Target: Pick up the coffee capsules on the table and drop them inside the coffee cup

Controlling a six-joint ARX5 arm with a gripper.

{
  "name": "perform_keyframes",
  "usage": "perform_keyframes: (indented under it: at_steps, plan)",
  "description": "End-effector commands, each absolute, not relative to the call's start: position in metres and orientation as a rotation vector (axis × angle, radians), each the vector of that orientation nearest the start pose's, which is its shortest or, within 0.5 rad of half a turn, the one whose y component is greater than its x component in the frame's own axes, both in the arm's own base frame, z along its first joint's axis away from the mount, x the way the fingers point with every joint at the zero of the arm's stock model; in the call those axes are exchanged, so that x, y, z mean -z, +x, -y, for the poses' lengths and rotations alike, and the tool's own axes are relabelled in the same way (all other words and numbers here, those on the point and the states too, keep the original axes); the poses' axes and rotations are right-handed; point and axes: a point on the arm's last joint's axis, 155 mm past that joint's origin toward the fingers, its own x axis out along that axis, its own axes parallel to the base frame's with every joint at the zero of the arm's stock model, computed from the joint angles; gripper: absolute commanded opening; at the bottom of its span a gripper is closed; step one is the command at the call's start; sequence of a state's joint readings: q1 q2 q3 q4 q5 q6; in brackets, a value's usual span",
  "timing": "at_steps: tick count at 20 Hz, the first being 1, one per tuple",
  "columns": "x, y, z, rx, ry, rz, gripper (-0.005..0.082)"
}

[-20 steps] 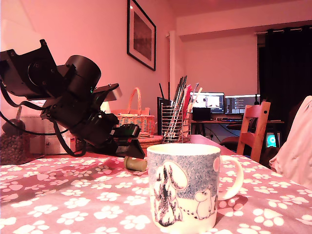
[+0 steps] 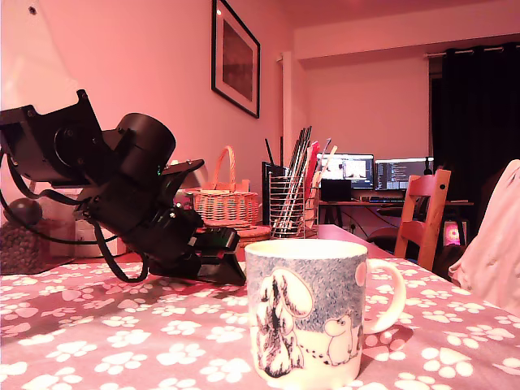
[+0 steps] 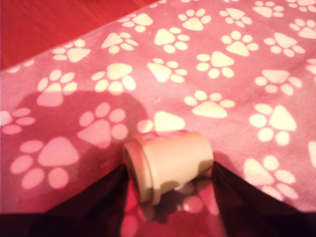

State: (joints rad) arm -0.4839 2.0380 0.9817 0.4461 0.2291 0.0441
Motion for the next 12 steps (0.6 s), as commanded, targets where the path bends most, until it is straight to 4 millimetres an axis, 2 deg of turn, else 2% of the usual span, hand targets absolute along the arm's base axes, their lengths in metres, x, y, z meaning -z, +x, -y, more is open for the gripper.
perform_keyframes:
  at_steps: [1, 12]
  plan:
    - [-0.0016, 0.4345, 0.2772, 0.704, 0.122, -0.620, 0.0443]
    - [-0.0045, 0.4346, 0.2784, 0.711, 0.118, -0.613, 0.0405]
